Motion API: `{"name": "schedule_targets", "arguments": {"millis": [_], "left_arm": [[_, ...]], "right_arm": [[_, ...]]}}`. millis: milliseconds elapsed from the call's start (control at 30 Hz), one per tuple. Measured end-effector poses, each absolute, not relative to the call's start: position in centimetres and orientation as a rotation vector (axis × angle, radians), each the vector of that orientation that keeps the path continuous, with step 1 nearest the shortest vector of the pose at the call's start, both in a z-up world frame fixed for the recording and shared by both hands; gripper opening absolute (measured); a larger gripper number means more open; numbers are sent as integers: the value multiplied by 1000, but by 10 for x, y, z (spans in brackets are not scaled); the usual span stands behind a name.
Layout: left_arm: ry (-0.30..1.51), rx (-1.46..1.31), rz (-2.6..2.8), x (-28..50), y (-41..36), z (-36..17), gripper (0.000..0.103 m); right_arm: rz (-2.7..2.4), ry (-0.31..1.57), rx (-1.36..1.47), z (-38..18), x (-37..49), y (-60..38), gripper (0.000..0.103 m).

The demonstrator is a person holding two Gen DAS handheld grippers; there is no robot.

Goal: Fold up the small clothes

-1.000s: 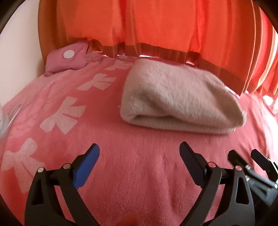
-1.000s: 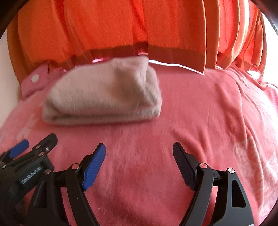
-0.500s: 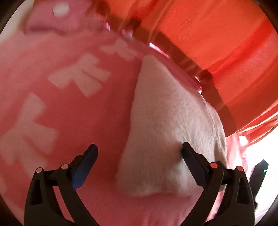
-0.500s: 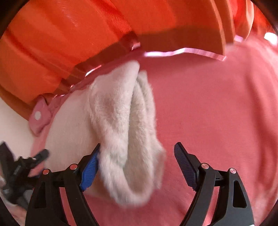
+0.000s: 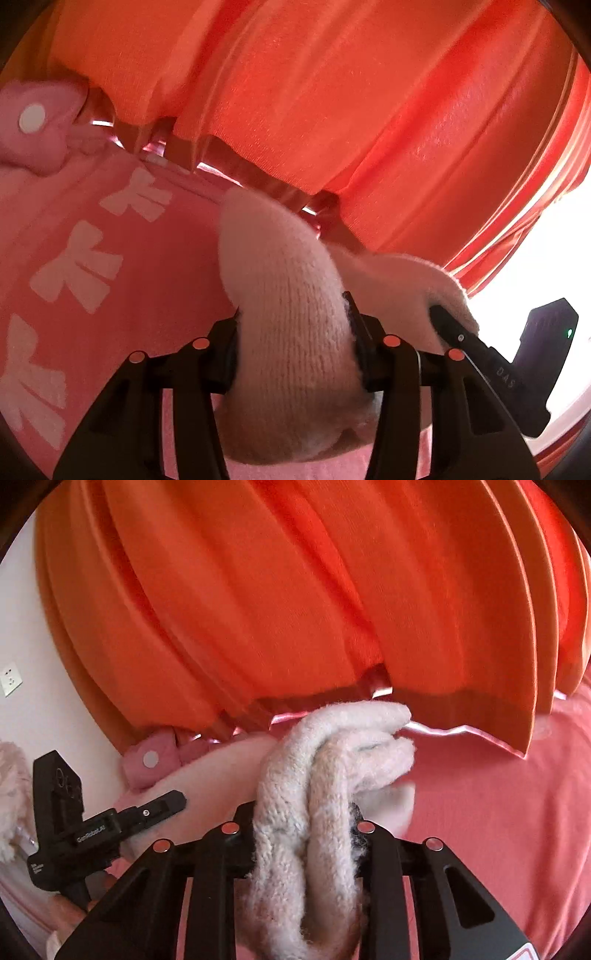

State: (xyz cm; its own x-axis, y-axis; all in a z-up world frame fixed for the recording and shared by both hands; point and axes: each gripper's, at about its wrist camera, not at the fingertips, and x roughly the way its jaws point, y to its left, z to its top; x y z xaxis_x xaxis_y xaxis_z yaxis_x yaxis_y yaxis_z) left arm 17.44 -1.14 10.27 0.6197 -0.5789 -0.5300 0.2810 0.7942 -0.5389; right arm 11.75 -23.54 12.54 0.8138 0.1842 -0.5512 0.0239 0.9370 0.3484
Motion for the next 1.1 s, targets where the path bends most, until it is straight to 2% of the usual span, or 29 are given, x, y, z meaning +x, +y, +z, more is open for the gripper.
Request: {"name": "schedule_targets", "arguments": {"millis": [67, 133, 200, 267, 300, 333, 467, 600, 633, 900, 1000, 1100], "left_arm": [[803, -325, -411, 178, -19, 79, 52], [924, -275, -320, 183, -23, 44, 55], [909, -339, -296, 169, -14, 41, 57], [874, -310, -282, 152, -12, 57, 64], [841, -285, -273, 140, -11, 64, 75], [832, -265, -256, 136, -11, 67, 80], [891, -133, -172, 133, -26, 50, 82], [908, -83, -147, 126, -26, 38, 82], [908, -90, -150, 123, -25, 38, 82], [954, -435, -270, 116, 11, 30, 82], [1008, -447, -295, 115, 15, 27, 82], [978, -191, -272, 100, 6, 35, 82]], "right_arm": [[27, 831, 358, 69, 139, -247, 28], [7, 962, 424, 35, 147, -255, 31], [-3, 908, 409, 53, 127, -252, 34], [-54, 834, 343, 75, 103, -243, 39], [-78, 816, 325, 79, 93, -240, 39], [-93, 816, 307, 80, 88, -236, 39], [-162, 953, 215, 44, 98, -229, 39], [-150, 880, 282, 66, 71, -234, 39], [-143, 868, 293, 68, 65, -235, 42], [5, 969, 606, 39, 56, -269, 51], [24, 994, 439, 43, 52, -250, 51], [-7, 1000, 201, 42, 48, -227, 53]]}}
